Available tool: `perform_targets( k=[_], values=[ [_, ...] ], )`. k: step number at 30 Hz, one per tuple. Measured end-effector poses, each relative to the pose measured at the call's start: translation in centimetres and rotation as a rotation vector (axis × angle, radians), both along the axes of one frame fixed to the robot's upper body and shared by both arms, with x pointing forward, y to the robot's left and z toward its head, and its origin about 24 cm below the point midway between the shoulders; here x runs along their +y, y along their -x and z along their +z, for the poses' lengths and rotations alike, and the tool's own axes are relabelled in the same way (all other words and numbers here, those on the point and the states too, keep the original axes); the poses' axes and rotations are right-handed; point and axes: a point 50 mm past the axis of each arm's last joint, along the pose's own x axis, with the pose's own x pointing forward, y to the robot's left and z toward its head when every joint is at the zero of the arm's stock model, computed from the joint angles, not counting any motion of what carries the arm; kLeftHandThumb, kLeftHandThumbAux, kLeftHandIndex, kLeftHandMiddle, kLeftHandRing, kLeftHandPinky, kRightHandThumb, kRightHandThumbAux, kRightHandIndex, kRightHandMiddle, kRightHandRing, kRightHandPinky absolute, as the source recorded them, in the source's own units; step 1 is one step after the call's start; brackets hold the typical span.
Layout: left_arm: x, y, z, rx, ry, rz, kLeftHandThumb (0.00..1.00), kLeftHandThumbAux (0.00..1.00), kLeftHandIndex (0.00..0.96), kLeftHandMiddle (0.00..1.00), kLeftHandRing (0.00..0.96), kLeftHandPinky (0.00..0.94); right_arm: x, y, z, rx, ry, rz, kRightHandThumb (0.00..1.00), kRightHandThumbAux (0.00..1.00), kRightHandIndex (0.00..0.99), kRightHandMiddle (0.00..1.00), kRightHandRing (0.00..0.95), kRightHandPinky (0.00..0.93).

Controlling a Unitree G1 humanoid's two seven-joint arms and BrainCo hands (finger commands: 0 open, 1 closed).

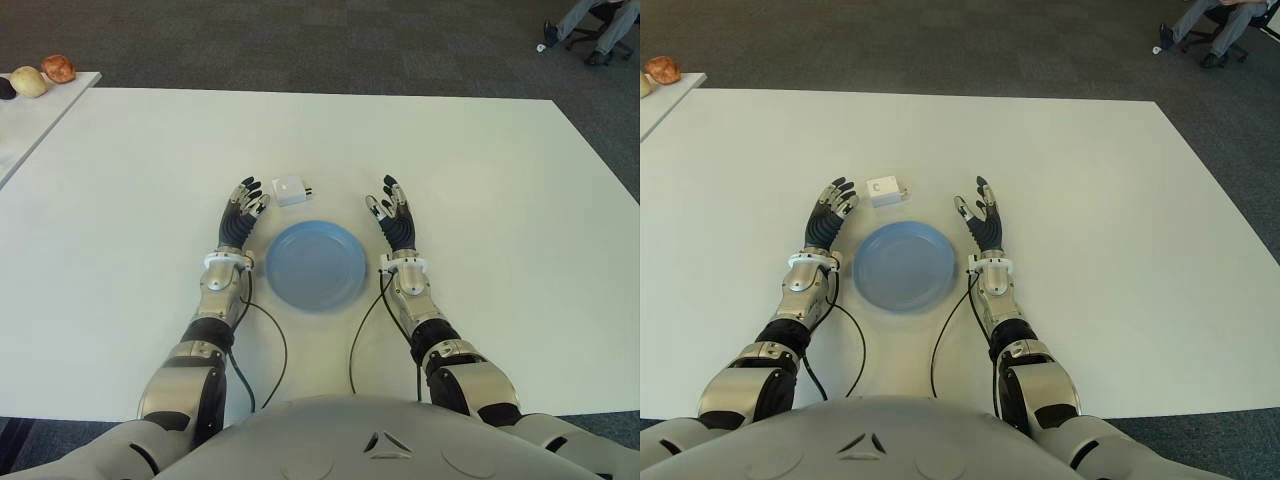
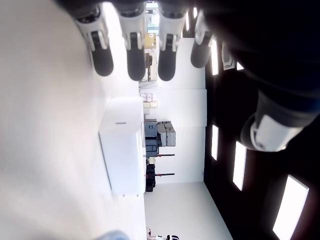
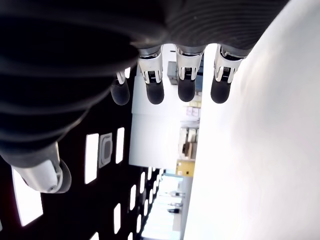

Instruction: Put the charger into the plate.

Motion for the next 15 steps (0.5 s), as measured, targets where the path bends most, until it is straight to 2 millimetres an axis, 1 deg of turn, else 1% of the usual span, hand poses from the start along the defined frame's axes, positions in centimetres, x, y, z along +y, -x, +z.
perform_targets(
  k=[2, 5, 15],
  values=[
    [0.11, 0.00, 0.01, 0.000, -0.002, -0.001, 0.000, 0.512, 0.125, 0.164, 0.151, 0.163, 0.01, -0.20, -0.05, 0.022, -0.049, 0.015, 0.077, 0.615, 0.000, 0.000, 0.000, 0.000],
    [0.17, -0.01, 0.03, 0.000, -0.004, -0.003, 0.000, 0.510, 0.124, 0.161, 0.148, 0.162, -0.05, -0.29, -0.06, 0.028, -0.071, 0.021, 0.054, 0.618, 0.000, 0.000, 0.000, 0.000],
    [0.28, 0.00, 0.03, 0.000, -0.008, -0.004, 0.000, 0.517, 0.127, 0.173, 0.162, 0.184, -0.14, -0.39, -0.07, 0.035, -0.090, 0.041, 0.027, 0.619, 0.000, 0.000, 0.000, 0.000]
  ],
)
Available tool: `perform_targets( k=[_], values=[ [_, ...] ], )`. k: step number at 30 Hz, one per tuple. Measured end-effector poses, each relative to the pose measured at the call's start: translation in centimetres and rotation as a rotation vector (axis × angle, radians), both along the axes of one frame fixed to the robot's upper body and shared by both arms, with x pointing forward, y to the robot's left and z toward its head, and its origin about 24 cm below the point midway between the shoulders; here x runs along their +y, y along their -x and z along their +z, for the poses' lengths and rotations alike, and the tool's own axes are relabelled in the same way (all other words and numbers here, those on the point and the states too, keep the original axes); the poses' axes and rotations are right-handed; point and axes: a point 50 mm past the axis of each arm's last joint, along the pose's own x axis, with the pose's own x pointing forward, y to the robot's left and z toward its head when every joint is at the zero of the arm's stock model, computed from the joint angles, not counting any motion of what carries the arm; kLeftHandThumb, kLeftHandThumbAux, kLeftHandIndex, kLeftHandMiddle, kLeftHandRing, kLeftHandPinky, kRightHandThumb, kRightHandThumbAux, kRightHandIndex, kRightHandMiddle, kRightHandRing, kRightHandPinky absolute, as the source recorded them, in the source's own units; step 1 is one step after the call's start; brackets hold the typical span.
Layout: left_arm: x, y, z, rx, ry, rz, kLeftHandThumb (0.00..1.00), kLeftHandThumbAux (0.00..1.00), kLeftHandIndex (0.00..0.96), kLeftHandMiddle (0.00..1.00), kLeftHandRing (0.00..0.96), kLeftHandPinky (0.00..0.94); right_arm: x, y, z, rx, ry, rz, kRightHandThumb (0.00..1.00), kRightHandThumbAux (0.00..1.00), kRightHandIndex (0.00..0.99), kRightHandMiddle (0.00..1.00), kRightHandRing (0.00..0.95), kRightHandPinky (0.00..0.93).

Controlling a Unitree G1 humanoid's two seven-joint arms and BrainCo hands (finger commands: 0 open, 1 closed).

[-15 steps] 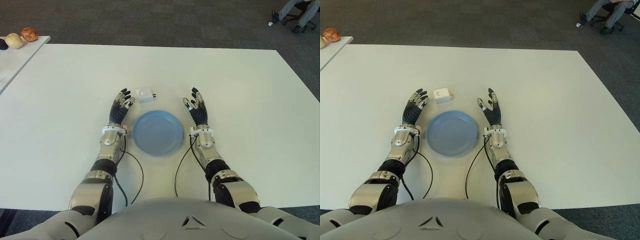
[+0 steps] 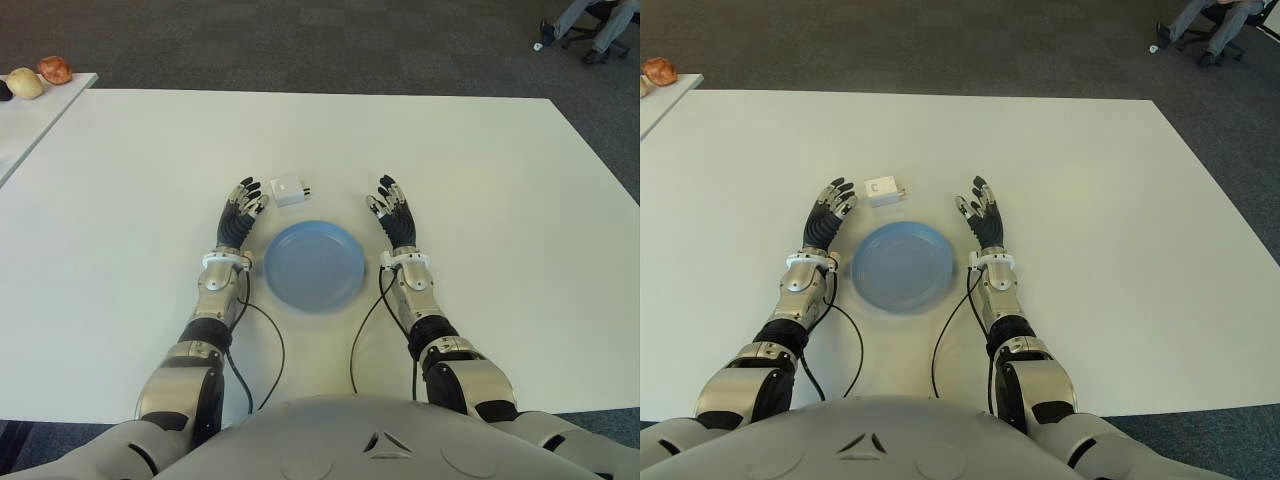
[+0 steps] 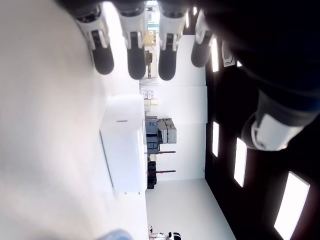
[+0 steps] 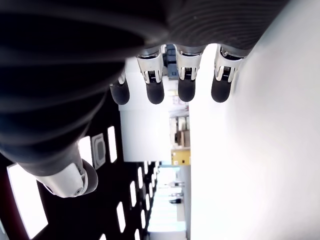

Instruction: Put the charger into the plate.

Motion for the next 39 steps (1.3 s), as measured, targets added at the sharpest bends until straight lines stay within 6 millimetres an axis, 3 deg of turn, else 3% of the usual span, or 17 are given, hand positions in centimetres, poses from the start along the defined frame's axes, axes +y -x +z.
perform_targets(
  k=[21, 26, 32, 39],
  values=[
    [0.8, 0.0, 0.1, -0.004, -0.017, 0.020, 0.004, 0.586, 0.109, 0.179, 0.183, 0.212, 0.3, -0.2, -0.1, 0.012, -0.010, 0.010, 0.017, 0.624, 0.000, 0.000, 0.000, 0.000],
    [3.3, 0.6, 1.3, -0.038, -0.067, 0.098, 0.098, 0.671, 0.127, 0.195, 0.212, 0.248, 0.4, -0.3, 0.0, 0.013, -0.018, 0.007, 0.021, 0.627, 0.000, 0.000, 0.000, 0.000],
    [7.9, 1.3, 3.9, -0.066, -0.181, 0.252, 0.169, 0.704, 0.143, 0.178, 0.176, 0.178, 0.2, -0.5, -0.1, 0.020, -0.025, -0.004, 0.023, 0.618, 0.000, 0.000, 0.000, 0.000],
    [11.2, -0.1, 7.6, -0.107, -0.274, 0.392, 0.096, 0.825, 0.123, 0.106, 0.091, 0.097, 1.0, -0.5, -0.3, 0.039, -0.041, 0.011, 0.020, 0.604, 0.000, 0.000, 0.000, 0.002]
  ],
)
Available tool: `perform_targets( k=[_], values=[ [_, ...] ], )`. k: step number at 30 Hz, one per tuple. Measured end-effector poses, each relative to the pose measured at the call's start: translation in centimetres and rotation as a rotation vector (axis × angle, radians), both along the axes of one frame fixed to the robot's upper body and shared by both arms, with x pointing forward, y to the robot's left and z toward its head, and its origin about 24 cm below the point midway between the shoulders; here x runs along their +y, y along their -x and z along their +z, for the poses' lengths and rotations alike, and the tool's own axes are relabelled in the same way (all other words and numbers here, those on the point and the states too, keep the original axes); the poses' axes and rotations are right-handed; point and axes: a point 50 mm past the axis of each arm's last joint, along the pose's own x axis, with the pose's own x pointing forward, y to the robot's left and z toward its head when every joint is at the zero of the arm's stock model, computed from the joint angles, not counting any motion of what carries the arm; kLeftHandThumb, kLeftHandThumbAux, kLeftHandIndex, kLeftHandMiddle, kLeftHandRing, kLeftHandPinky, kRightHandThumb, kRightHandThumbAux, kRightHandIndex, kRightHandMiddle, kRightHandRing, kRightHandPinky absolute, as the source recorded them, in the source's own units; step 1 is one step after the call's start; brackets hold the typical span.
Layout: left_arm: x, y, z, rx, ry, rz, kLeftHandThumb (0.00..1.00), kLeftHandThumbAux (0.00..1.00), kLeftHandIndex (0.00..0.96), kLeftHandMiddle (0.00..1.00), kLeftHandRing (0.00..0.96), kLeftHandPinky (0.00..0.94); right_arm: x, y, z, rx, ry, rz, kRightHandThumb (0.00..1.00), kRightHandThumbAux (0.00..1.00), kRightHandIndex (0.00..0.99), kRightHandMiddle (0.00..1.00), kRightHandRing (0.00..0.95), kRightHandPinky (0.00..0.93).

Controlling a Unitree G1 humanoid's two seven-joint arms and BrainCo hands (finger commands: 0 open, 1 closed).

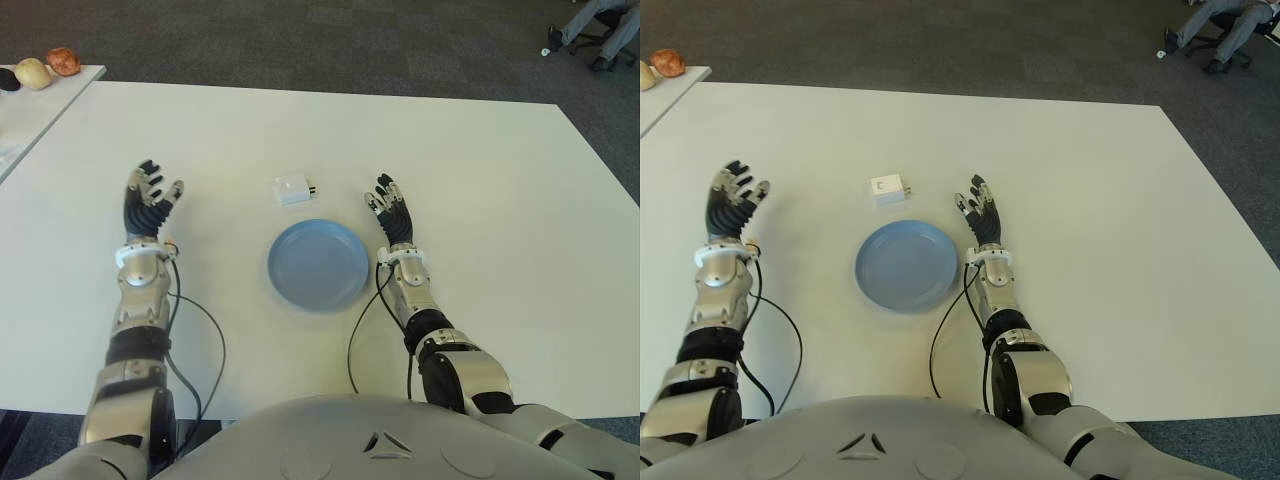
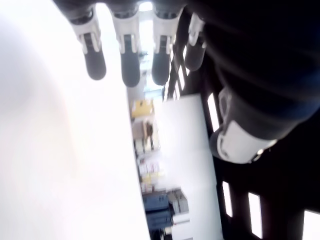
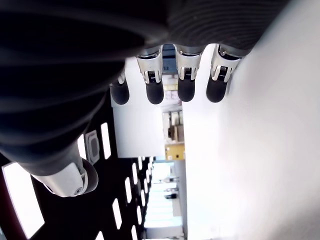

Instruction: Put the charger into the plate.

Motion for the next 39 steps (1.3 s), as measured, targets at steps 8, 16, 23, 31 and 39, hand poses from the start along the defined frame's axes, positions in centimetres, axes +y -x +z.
perform_targets(
  k=[8, 16, 23, 31, 39],
  values=[
    [1.8, -2.1, 5.0, -0.047, -0.076, 0.035, 0.010, 0.870, 0.077, 0.042, 0.029, 0.029, 0.5, -0.1, 0.0, 0.003, -0.018, 0.012, 0.028, 0.599, 0.000, 0.000, 0.000, 0.012],
    [2.6, -4.4, 8.0, -0.057, -0.188, 0.034, 0.000, 0.839, 0.026, 0.004, 0.001, 0.001, 0.6, -0.1, 0.0, 0.005, -0.034, 0.012, 0.033, 0.593, 0.000, 0.000, 0.000, 0.014],
    [0.8, -5.6, 8.4, 0.009, -0.441, -0.077, 0.000, 0.799, 0.002, 0.000, 0.000, 0.000, 0.6, -0.1, 0.0, 0.007, -0.049, 0.007, 0.033, 0.582, 0.000, 0.000, 0.000, 0.012],
    [-1.6, -6.9, 7.3, 0.097, -0.858, -0.283, 0.000, 0.785, 0.000, 0.000, 0.000, 0.000, 0.8, -0.3, 0.2, 0.001, -0.067, 0.018, 0.025, 0.565, 0.000, 0.000, 0.000, 0.014],
    [-2.0, -7.6, 4.9, 0.179, -1.296, -0.403, 0.000, 0.791, 0.000, 0.000, 0.000, 0.000, 0.8, -0.4, 0.3, -0.005, -0.074, 0.018, 0.015, 0.552, 0.000, 0.000, 0.000, 0.023]
  ],
)
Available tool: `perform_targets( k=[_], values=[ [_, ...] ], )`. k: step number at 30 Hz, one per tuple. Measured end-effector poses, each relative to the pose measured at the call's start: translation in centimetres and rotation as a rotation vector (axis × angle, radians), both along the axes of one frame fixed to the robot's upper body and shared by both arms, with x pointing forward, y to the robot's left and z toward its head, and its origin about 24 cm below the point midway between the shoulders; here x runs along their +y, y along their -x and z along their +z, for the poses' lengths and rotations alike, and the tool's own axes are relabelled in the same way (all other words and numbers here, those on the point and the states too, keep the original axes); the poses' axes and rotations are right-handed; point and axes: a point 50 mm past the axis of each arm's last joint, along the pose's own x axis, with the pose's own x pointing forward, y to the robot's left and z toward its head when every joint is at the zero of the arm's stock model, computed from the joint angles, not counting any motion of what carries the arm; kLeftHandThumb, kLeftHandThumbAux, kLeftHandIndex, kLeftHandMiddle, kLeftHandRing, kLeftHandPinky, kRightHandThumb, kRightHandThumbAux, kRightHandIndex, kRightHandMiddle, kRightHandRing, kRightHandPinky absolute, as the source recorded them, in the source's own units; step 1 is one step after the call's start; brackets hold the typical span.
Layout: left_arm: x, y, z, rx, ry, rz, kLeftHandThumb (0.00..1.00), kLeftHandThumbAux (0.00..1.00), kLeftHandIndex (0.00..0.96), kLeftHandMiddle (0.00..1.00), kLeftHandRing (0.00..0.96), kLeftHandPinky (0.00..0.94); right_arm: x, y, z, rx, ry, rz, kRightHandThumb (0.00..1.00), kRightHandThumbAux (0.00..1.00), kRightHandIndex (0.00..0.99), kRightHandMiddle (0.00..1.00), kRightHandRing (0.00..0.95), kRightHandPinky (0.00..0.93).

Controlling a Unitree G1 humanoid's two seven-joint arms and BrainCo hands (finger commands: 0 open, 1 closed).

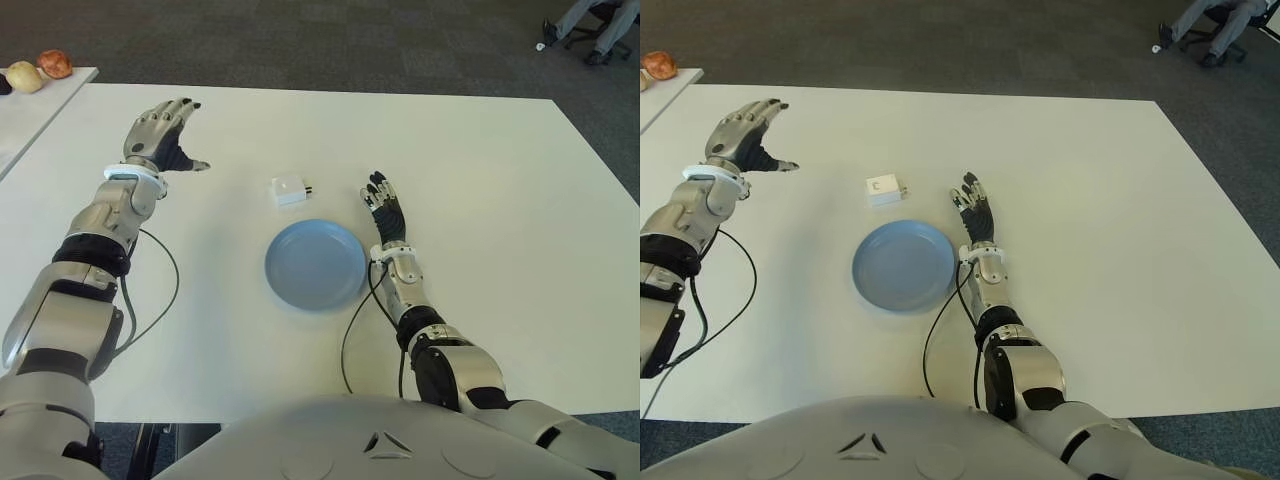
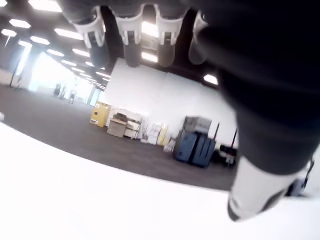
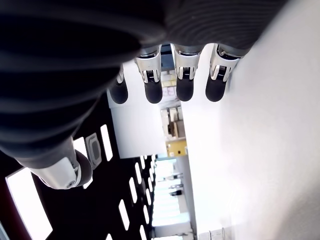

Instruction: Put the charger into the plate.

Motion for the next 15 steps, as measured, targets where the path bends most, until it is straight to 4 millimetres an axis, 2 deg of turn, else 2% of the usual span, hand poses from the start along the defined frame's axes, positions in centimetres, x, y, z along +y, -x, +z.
perform_targets(
  k=[6, 15],
  values=[
    [-1.3, -0.2, -0.9, 0.010, -0.211, -0.137, 0.000, 0.786, 0.000, 0.000, 0.000, 0.000, -0.1, 0.2, -0.2, 0.010, -0.006, -0.012, 0.007, 0.530, 0.000, 0.005, 0.000, 0.031],
    [-3.7, -0.5, -2.3, 0.060, -0.308, -0.239, 0.000, 0.786, 0.000, 0.000, 0.000, 0.000, -0.2, 0.2, -0.2, 0.011, -0.014, -0.029, 0.001, 0.497, 0.014, 0.027, 0.016, 0.049]
  ],
)
